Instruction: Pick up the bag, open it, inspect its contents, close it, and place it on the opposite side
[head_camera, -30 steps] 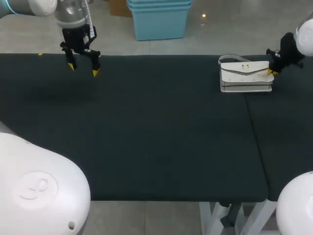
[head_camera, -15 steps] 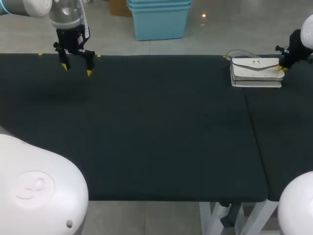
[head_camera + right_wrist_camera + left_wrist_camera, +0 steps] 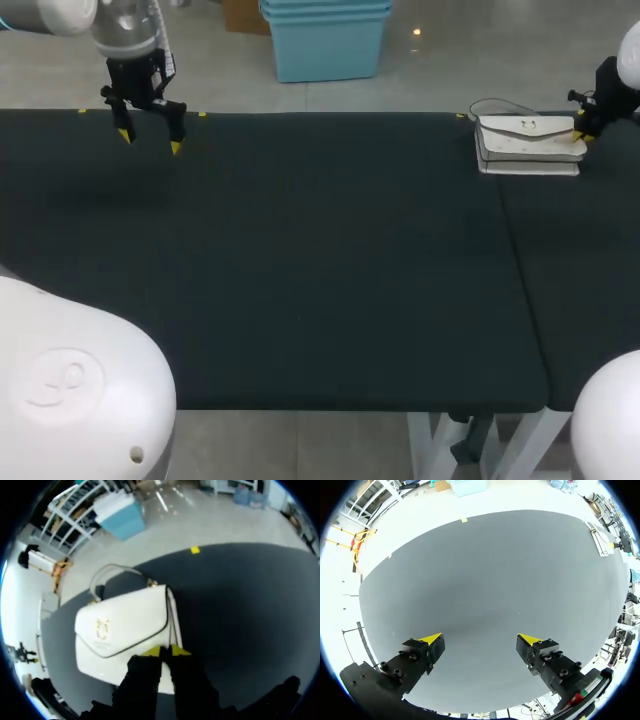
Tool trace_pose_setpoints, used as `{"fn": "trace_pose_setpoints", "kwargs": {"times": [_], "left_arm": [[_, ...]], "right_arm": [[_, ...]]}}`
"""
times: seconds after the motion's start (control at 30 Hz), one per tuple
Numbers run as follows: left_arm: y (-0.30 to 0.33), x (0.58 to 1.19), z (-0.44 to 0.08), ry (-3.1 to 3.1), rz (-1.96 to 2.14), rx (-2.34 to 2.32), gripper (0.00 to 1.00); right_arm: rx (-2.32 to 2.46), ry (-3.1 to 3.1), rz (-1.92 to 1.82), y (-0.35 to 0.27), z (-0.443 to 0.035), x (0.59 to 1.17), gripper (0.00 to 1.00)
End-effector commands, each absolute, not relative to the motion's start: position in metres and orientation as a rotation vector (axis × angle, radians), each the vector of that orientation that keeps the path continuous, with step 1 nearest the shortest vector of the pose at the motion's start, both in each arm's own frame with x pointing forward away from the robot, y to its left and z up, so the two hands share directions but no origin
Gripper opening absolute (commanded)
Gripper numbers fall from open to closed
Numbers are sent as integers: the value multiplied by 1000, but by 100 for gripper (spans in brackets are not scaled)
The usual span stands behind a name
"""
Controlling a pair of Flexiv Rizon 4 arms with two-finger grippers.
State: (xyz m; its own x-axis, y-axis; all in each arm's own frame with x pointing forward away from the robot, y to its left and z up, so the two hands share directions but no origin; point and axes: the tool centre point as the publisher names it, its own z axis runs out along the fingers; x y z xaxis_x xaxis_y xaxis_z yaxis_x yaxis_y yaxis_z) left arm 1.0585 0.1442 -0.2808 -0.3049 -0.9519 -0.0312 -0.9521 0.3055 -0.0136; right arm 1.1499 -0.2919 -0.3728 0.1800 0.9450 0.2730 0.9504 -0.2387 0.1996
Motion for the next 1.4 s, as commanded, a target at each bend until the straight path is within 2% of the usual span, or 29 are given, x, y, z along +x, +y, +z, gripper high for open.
{"fn": "trace_pose_setpoints", "kwargs": {"times": [0.03,0.17,0.37,0.67,1.13,1.4], "left_arm": [[145,1058,-283,2513,5,-1839,100],[143,1058,-284,2523,4,-1841,100],[142,1057,-279,2531,-5,-1824,100],[144,1055,-270,2502,-13,-1861,100],[147,1057,-261,2418,-54,-1929,100],[149,1061,-259,2393,-69,-1944,100]], "right_arm": [[-2396,-1927,-517,-289,-373,1151,100],[-2447,-1925,-512,-291,-365,1144,100],[-2517,-2028,-513,-297,-326,1126,100],[-2567,-2175,-422,-279,-287,1091,100],[-2552,-2183,-302,-253,-257,1043,100],[-2537,-2182,-245,-242,-258,1030,100]]}}
